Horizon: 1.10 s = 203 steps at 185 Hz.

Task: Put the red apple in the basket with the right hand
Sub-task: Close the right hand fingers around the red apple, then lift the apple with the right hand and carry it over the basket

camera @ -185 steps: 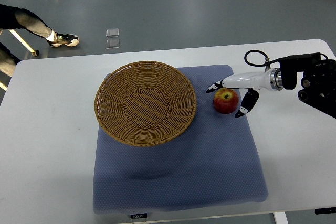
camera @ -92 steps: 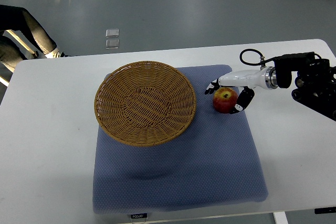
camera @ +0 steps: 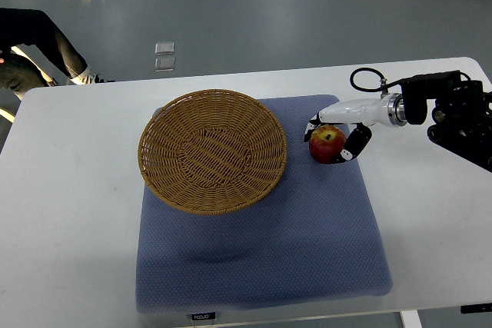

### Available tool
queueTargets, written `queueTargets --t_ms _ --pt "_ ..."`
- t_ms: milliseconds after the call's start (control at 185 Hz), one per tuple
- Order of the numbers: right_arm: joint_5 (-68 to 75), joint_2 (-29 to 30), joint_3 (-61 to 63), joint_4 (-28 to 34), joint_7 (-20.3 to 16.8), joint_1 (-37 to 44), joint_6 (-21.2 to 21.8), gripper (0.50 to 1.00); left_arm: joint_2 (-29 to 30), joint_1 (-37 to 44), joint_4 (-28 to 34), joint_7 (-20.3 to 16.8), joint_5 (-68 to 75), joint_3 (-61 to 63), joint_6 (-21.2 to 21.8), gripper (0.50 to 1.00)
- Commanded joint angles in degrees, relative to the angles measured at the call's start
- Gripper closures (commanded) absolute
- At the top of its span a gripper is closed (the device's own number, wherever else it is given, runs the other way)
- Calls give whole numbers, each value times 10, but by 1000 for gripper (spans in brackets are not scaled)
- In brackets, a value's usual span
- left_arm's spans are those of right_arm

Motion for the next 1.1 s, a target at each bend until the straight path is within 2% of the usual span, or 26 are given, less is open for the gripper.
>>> queueTargets --t_ms 0,411,552,557,590,654,660,779,828,833,865,1093 --pt "2 0 0 0 0 14 1 822 0 0 0 0 0 0 0 500" --pt "12 1 9 -1 -3 97 0 818 0 0 0 0 0 0 0 500" --pt "22 29 9 -1 -3 135 0 816 0 0 0 0 0 0 0 500" --pt "25 46 9 -1 -3 145 -1 812 0 0 0 0 0 0 0 500" --pt "25 58 10 -1 -3 149 -6 810 0 0 0 0 0 0 0 500" --pt "25 61 11 -1 -3 151 -7 810 0 0 0 0 -1 0 0 500" --pt "25 82 13 -2 -3 162 -9 810 0 0 0 0 -1 0 0 500" --pt "25 136 25 -21 -5 176 -9 810 0 0 1 0 0 0 0 500" --pt "25 136 25 -21 -5 176 -9 810 0 0 1 0 0 0 0 500" --pt "25 162 25 -33 -7 176 -10 810 0 0 0 0 0 0 0 500" --pt "25 178 25 -40 -7 174 -10 807 0 0 0 0 0 0 0 500" --pt "24 247 25 -103 -7 160 -17 805 0 0 0 0 0 0 0 500"
